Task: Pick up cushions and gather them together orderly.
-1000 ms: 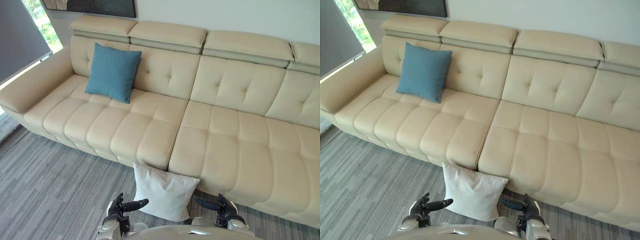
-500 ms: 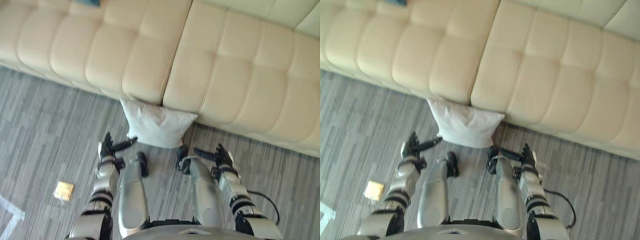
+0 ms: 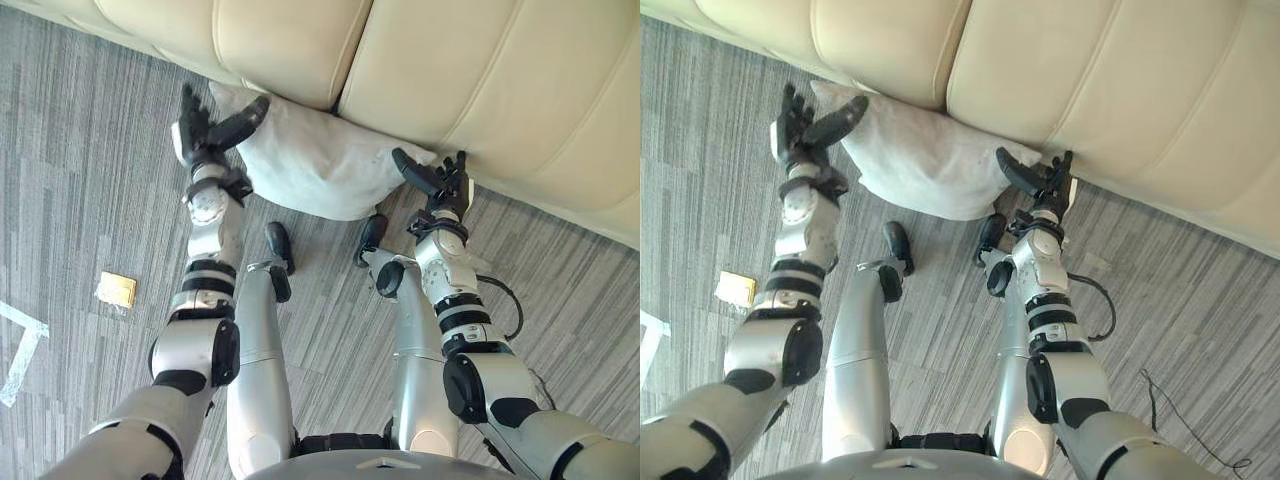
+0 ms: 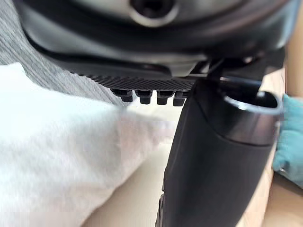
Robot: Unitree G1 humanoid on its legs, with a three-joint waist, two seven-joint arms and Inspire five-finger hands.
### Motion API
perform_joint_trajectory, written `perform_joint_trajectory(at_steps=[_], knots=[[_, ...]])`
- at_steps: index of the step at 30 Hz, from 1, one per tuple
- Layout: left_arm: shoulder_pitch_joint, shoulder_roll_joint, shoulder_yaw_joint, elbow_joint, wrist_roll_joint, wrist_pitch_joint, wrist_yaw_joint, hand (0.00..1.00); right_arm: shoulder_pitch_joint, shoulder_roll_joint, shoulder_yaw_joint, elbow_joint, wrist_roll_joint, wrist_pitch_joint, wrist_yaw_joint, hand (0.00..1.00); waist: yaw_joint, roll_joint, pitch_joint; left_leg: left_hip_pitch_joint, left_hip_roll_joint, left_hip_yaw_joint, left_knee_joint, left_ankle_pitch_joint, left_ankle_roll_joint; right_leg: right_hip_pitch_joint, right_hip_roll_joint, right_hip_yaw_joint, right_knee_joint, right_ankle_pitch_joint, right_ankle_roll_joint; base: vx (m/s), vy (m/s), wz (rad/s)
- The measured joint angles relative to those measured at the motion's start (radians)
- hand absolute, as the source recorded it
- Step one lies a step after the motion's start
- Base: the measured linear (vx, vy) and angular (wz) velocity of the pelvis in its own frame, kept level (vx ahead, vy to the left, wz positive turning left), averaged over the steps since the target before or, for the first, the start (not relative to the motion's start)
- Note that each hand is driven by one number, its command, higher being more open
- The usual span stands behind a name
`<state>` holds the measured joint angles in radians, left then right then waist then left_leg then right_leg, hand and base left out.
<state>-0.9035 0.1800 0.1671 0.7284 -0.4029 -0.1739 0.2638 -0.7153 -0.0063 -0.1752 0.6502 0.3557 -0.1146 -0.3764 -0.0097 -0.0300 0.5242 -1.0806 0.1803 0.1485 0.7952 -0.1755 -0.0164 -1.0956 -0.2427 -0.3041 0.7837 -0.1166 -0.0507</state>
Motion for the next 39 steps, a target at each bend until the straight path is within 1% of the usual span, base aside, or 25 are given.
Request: perform_joint_trajectory(at_steps=[3, 5, 7, 8, 9, 11, 16, 18, 21, 22, 24, 27, 29, 31, 32, 33, 35, 36, 38, 39], knots=[[-0.056, -0.029, -0.035, -0.001, -0.001, -0.013, 0.02, 0.0, -0.046, 0.015, -0.001, -0.004, 0.004, -0.025, -0.041, 0.0, -0.005, 0.0, -0.001, -0.049, -0.007, -0.003, 0.0, 0.013, 0.006, -0.045, -0.007, 0.0, 0.0, 0.007, 0.009, -0.1, 0.005, 0.06], [-0.069, -0.037, -0.038, -0.006, -0.001, -0.023, 0.04, 0.0, -0.078, 0.031, -0.005, -0.004, 0.004, -0.046, -0.067, 0.0, -0.01, 0.0, -0.001, -0.081, -0.007, -0.003, -0.003, 0.03, 0.007, -0.079, -0.01, -0.002, -0.002, 0.014, 0.015, -0.1, -0.039, 0.04], [-0.072, -0.031, -0.04, -0.007, -0.002, -0.027, 0.05, 0.0, -0.092, 0.042, -0.018, -0.004, 0.001, -0.056, -0.07, 0.0, -0.013, 0.0, -0.001, -0.096, -0.007, -0.003, -0.016, 0.044, 0.002, -0.094, -0.013, -0.009, -0.007, 0.021, 0.016, -0.06, -0.044, 0.07], [-0.073, -0.031, -0.04, -0.007, -0.002, -0.027, 0.054, 0.0, -0.094, 0.044, -0.023, -0.004, 0.0, -0.056, -0.07, 0.0, -0.013, 0.0, -0.001, -0.097, -0.007, -0.003, -0.021, 0.05, 0.0, -0.096, -0.014, -0.012, -0.01, 0.024, 0.014, -0.06, -0.061, 0.13], [-0.073, -0.031, -0.04, -0.007, -0.002, -0.027, 0.057, 0.0, -0.097, 0.045, -0.026, -0.004, -0.002, -0.056, -0.07, 0.0, -0.013, 0.001, -0.002, -0.101, -0.006, -0.004, -0.038, 0.069, -0.001, -0.097, -0.014, -0.021, -0.021, 0.033, 0.006, -0.04, -0.049, 0.12], [-0.074, -0.034, -0.041, -0.007, -0.001, -0.027, 0.058, 0.0, -0.104, 0.046, -0.029, -0.003, -0.005, -0.056, -0.07, 0.0, -0.013, 0.001, -0.002, -0.105, -0.006, -0.006, -0.063, 0.091, -0.005, -0.098, -0.013, -0.034, -0.039, 0.044, 0.001, -0.03, -0.039, 0.14], [-0.068, -0.036, -0.036, 0.004, 0.004, -0.022, 0.071, 0.0, -0.12, 0.046, -0.04, 0.033, -0.051, -0.058, -0.068, 0.0, -0.013, 0.001, -0.003, -0.107, -0.006, -0.006, -0.098, 0.12, -0.005, -0.098, -0.002, -0.041, -0.075, 0.07, -0.006, -0.01, -0.013, 0.02], [-0.06, -0.043, -0.032, 0.005, 0.013, -0.022, 0.074, 0.0, -0.123, 0.045, -0.04, 0.046, -0.059, -0.058, -0.068, 0.0, -0.013, 0.001, -0.003, -0.105, -0.007, -0.005, -0.103, 0.127, -0.005, -0.098, -0.002, -0.041, -0.079, 0.076, -0.014, 0.0, 0.0, 0.0], [-0.039, -0.057, -0.031, 0.006, 0.02, -0.019, 0.075, 0.0, -0.122, 0.039, -0.041, 0.076, -0.06, -0.051, -0.054, 0.0, -0.008, 0.002, -0.003, -0.093, -0.007, -0.003, -0.114, 0.132, -0.005, -0.091, 0.0, -0.04, -0.084, 0.078, -0.016, -0.01, -0.036, -0.01], [-0.02, -0.062, -0.033, 0.005, 0.02, -0.011, 0.077, 0.0, -0.122, 0.038, -0.041, 0.094, -0.05, -0.018, -0.04, 0.0, -0.004, 0.002, -0.003, -0.071, -0.005, 0.0, -0.131, 0.134, -0.007, -0.07, 0.009, -0.04, -0.104, 0.082, -0.018, -0.01, -0.033, -0.12], [0.019, -0.082, -0.039, -0.003, 0.019, -0.009, 0.083, 0.0, -0.092, 0.041, -0.032, 0.109, -0.039, 0.015, -0.02, 0.0, 0.006, 0.004, -0.003, -0.025, -0.001, 0.003, -0.156, 0.135, -0.008, -0.025, 0.022, -0.04, -0.13, 0.086, -0.02, 0.0, -0.037, -0.1], [0.084, -0.103, -0.047, -0.075, 0.017, -0.008, 0.103, 0.0, -0.037, 0.046, 0.007, 0.093, -0.037, 0.026, -0.02, 0.0, 0.008, 0.004, -0.003, 0.038, -0.001, 0.005, -0.188, 0.137, -0.015, 0.036, 0.033, -0.043, -0.161, 0.086, -0.02, 0.04, -0.035, -0.03], [0.157, -0.108, -0.096, -0.206, 0.006, -0.01, 0.131, 0.0, 0.058, 0.05, 0.062, -0.038, -0.028, 0.029, -0.021, 0.0, 0.012, 0.008, -0.006, 0.128, -0.001, 0.008, -0.231, 0.141, -0.022, 0.125, 0.044, -0.046, -0.2, 0.089, -0.024, 0.07, -0.03, -0.03], [0.179, -0.108, -0.121, -0.266, 0.001, -0.01, 0.14, 0.0, 0.092, 0.051, 0.078, -0.108, -0.026, 0.029, -0.025, 0.0, 0.014, 0.01, -0.007, 0.168, -0.002, 0.012, -0.248, 0.142, -0.024, 0.162, 0.048, -0.047, -0.218, 0.091, -0.024, 0.09, -0.009, -0.05], [0.201, -0.109, -0.15, -0.331, 0.001, -0.018, 0.153, 0.0, 0.134, 0.051, 0.097, -0.196, -0.02, 0.029, -0.028, 0.0, 0.021, 0.01, -0.008, 0.229, -0.001, 0.021, -0.271, 0.141, -0.026, 0.22, 0.057, -0.045, -0.244, 0.092, -0.022, 0.1, 0.006, -0.07], [0.204, -0.109, -0.154, -0.34, 0.001, -0.019, 0.154, 0.0, 0.14, 0.05, 0.1, -0.208, -0.021, 0.028, -0.028, 0.0, 0.023, 0.01, -0.008, 0.239, -0.001, 0.022, -0.274, 0.14, -0.027, 0.228, 0.058, -0.045, -0.247, 0.092, -0.022, 0.12, 0.014, -0.11], [0.234, -0.111, -0.179, -0.416, 0.001, -0.026, 0.16, 0.0, 0.187, 0.046, 0.127, -0.298, -0.021, 0.026, -0.03, 0.0, 0.028, 0.01, -0.01, 0.302, -0.002, 0.034, -0.297, 0.138, -0.031, 0.283, 0.06, -0.042, -0.264, 0.093, -0.021, 0.11, 0.016, -0.08], [0.27, -0.127, -0.197, -0.479, 0.001, -0.041, 0.165, 0.0, 0.232, 0.039, 0.148, -0.365, -0.022, 0.023, -0.032, 0.0, 0.03, 0.018, -0.017, 0.36, -0.004, 0.038, -0.314, 0.132, -0.035, 0.339, 0.063, -0.042, -0.28, 0.092, -0.02, 0.09, 0.021, -0.07], [0.316, -0.148, -0.214, -0.532, 0.0, -0.057, 0.166, 0.0, 0.288, 0.032, 0.177, -0.428, -0.023, 0.021, -0.035, 0.0, 0.032, 0.021, -0.021, 0.426, -0.006, 0.049, -0.337, 0.126, -0.036, 0.395, 0.063, -0.038, -0.293, 0.086, -0.01, 0.11, 0.029, -0.09], [0.356, -0.158, -0.234, -0.564, -0.002, -0.071, 0.166, 0.0, 0.334, 0.027, 0.203, -0.468, -0.023, 0.02, -0.035, 0.0, 0.035, 0.021, -0.03, 0.471, -0.008, 0.058, -0.35, 0.122, -0.038, 0.436, 0.065, -0.033, -0.303, 0.082, -0.005, 0.13, 0.035, -0.13]])
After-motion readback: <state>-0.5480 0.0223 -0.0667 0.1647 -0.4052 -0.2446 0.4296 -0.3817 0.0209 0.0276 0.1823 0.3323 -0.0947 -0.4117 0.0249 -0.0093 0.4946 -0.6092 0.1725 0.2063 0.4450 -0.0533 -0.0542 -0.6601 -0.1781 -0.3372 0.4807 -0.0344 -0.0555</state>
